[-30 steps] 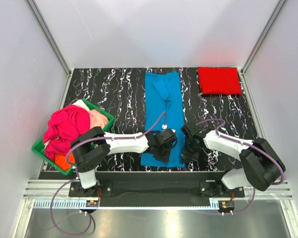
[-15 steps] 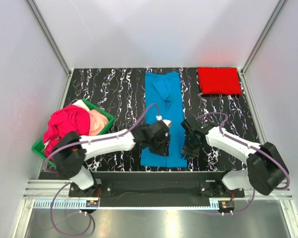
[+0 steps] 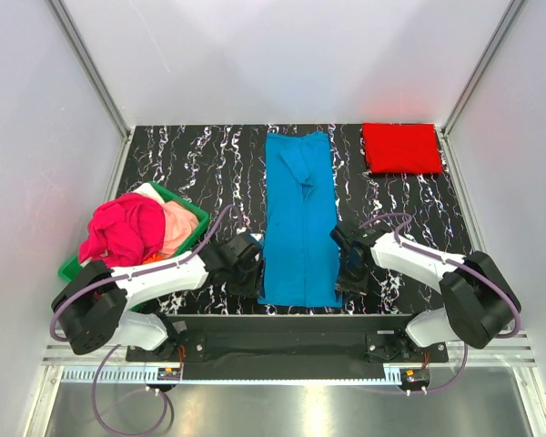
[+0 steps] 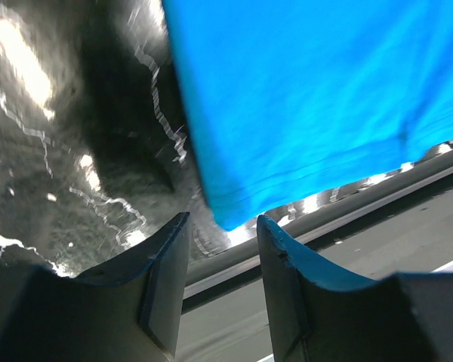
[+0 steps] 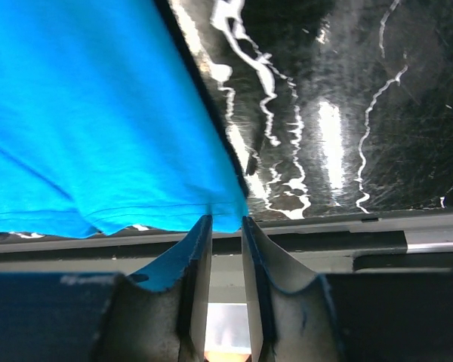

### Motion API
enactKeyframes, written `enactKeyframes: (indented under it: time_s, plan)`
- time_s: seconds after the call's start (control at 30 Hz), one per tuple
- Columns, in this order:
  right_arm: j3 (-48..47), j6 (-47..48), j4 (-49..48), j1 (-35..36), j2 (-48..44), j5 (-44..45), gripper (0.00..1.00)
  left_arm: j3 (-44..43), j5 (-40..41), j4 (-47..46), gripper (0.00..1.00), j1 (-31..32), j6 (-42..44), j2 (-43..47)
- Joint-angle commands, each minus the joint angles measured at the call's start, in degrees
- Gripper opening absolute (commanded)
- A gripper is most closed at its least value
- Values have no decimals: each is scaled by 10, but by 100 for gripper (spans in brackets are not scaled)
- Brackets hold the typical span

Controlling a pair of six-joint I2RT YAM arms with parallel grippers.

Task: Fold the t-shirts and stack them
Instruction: Fold the tshirt

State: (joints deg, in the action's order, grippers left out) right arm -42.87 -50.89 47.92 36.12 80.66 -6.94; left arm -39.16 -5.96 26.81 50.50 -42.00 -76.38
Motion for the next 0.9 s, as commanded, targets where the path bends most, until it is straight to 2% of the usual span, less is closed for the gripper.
enactKeyframes:
  time_s: [0.0, 0.27, 0.47, 0.7, 0.87]
  plan:
    - [12, -11, 2, 4, 2, -2, 29, 17, -27, -49, 45, 1, -19, 17]
    - [41, -25, -14, 4, -23, -2, 31, 48, -45, -82, 45, 1, -37, 11]
    - [48, -32, -18, 4, -35, 3, 32, 57, -49, -89, 40, 2, -46, 11]
    - [45, -34, -21, 4, -38, 16, 32, 62, -49, -105, 30, 4, -46, 4]
    - [34, -27, -22, 4, -26, 24, 31, 62, -54, -111, 13, 4, -44, 3]
